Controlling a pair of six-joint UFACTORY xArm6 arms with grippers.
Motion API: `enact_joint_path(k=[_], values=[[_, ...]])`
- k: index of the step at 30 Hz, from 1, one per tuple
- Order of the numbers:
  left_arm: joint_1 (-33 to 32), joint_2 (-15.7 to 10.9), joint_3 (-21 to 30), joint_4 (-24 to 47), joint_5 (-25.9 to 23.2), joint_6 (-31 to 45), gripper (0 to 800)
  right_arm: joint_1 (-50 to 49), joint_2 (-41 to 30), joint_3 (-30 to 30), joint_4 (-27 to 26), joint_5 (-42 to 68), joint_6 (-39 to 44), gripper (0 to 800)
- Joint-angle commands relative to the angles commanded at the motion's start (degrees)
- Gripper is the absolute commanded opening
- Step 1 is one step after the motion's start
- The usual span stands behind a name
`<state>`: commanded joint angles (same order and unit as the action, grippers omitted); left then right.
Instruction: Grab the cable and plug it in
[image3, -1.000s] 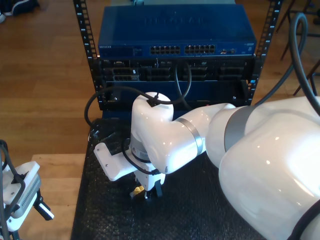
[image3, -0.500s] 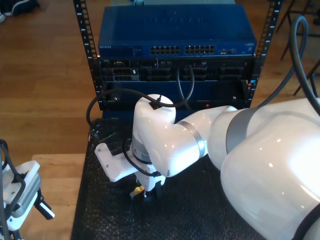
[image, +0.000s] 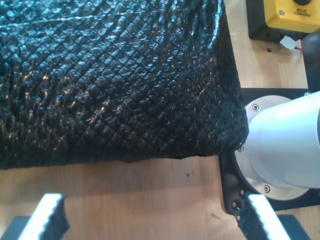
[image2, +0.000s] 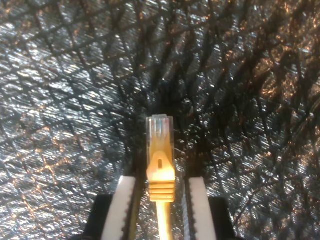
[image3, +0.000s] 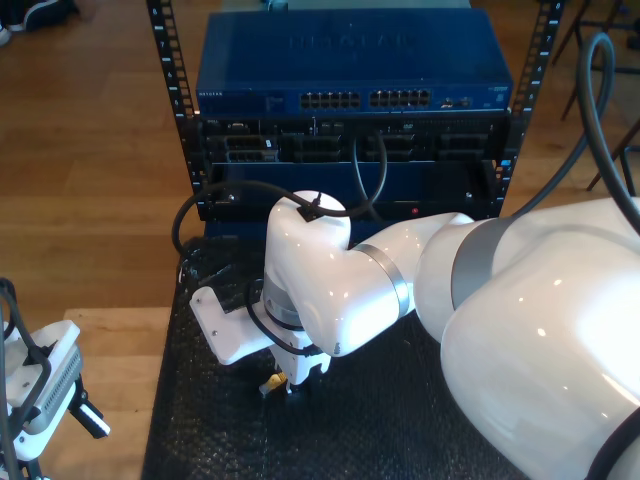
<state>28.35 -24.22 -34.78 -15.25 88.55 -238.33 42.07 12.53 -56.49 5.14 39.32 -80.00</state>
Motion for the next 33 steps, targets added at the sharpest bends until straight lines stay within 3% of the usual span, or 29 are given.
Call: enact_joint_path(k=[7, 18, 26, 33], values=[[0.0, 0.0, 0.0, 0.0, 0.0, 0.0, 800, 0.18, 0.0, 0.0, 0.0, 0.0, 0.09, 201], [0.0, 0.0, 0.0, 0.0, 0.09, -0.09, 800, 0.26, -0.09, 0.62, 0.0, -0.97, 0.44, 31], [0.0, 0.0, -0.62, -0.62, 0.35, -0.09, 799, -0.35, -2.55, 0.88, 0.18, -0.88, 1.49, 9], [-2.55, 0.0, -0.7, -5.71, 0.44, -0.35, 799, -4.66, -6.33, 1.23, 0.53, 0.09, 1.41, 8]])
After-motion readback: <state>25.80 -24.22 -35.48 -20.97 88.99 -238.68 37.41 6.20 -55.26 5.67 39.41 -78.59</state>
